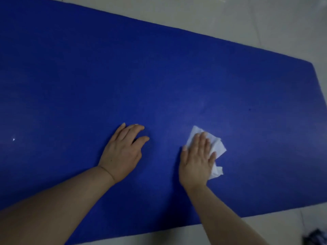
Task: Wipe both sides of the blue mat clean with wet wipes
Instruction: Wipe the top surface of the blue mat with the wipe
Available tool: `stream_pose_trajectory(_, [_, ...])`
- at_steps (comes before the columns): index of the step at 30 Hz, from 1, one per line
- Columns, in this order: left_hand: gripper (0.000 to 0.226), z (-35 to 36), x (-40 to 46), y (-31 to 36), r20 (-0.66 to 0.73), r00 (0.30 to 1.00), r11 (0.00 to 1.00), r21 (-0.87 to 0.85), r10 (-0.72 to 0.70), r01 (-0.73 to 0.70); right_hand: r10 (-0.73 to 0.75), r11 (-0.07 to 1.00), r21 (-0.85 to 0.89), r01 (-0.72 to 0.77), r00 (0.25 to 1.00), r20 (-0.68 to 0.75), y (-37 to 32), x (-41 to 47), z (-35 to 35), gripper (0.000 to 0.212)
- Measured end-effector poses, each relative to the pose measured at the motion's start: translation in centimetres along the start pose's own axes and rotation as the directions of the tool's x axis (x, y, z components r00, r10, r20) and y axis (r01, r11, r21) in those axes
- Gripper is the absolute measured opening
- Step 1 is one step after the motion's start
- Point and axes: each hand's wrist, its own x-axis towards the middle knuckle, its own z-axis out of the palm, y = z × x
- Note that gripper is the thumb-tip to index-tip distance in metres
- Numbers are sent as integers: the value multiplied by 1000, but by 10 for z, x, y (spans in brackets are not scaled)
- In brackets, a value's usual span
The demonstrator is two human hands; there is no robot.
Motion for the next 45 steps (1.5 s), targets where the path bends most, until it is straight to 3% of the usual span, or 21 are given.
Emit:
stream_pose_trajectory(4, [38, -2, -25, 26, -18, 993, 993, 8, -120, 120, -339, 940, -63, 336, 941, -27, -39, -64, 17, 59])
stream_pose_trajectory(6, [36, -2, -40, 39, 17, 981, 982, 8, -191, 191, -416, 908, -38, 417, 909, 31, -36, -78, 16, 54])
stream_pose_trajectory(8, [38, -1, -48, 44, 49, 972, 973, 4, -231, 231, -393, 918, -44, 394, 919, 26, -15, -71, 14, 57])
stream_pose_trajectory(13, [41, -3, -48, 44, 94, 965, 969, -17, -245, 248, -171, 984, -55, 170, 985, -12, 10, -57, 13, 63])
stream_pose_trajectory(15, [44, -2, -48, 43, 103, 966, 970, -18, -239, 242, -262, 963, -60, 262, 965, 0, -19, -80, 15, 61])
stream_pose_trajectory(17, [44, -3, -48, 40, 109, 966, 972, -11, -233, 235, -471, 877, -83, 472, 881, 37, -38, -104, 20, 58])
stream_pose_trajectory(19, [43, -3, -47, 39, 113, 968, 973, -26, -223, 227, -525, 840, -100, 533, 846, 92, -29, -107, 19, 55])
stream_pose_trajectory(21, [42, -3, -47, 39, 104, 970, 973, -53, -219, 225, -420, 896, -145, 419, 907, 27, 5, -100, 21, 54])
stream_pose_trajectory(23, [42, -3, -47, 40, 103, 969, 971, -51, -226, 232, -212, 970, -130, 205, 976, -42, 37, -90, 18, 58])
stream_pose_trajectory(25, [43, -2, -46, 40, 101, 968, 971, -46, -228, 233, -65, 993, -106, 57, 996, -66, 38, -90, 19, 58])
stream_pose_trajectory(27, [43, -2, -46, 39, 100, 970, 973, -45, -223, 228, -153, 986, -77, 151, 988, -19, 7, -101, 16, 58])
stream_pose_trajectory(29, [43, -4, -45, 39, 105, 970, 974, -38, -219, 224, -460, 882, -85, 464, 885, 69, -12, -115, 18, 56])
stream_pose_trajectory(30, [43, -4, -45, 39, 108, 969, 974, -38, -220, 225, -540, 830, -98, 549, 835, 104, -9, -114, 16, 56])
stream_pose_trajectory(31, [43, -4, -45, 40, 111, 969, 973, -42, -221, 227, -535, 830, -110, 547, 836, 122, 1, -107, 13, 57])
stream_pose_trajectory(34, [43, -3, -45, 40, 101, 970, 973, -41, -223, 228, -224, 967, -120, 224, 975, 16, 52, -88, 14, 65])
stream_pose_trajectory(37, [42, -3, -45, 40, 104, 969, 973, -33, -225, 229, -31, 999, -34, 32, 999, 31, 61, -87, 15, 67])
stream_pose_trajectory(39, [43, -3, -45, 40, 117, 967, 972, -32, -227, 233, -117, 991, -56, 117, 993, 18, 32, -102, 17, 66])
stream_pose_trajectory(42, [42, -4, -44, 40, 126, 966, 972, -37, -224, 230, -397, 915, -57, 399, 917, 51, -4, -126, 23, 58])
stream_pose_trajectory(45, [39, -5, -44, 40, 123, 967, 973, -32, -223, 228, -429, 900, -59, 433, 901, 67, 8, -121, 20, 56])
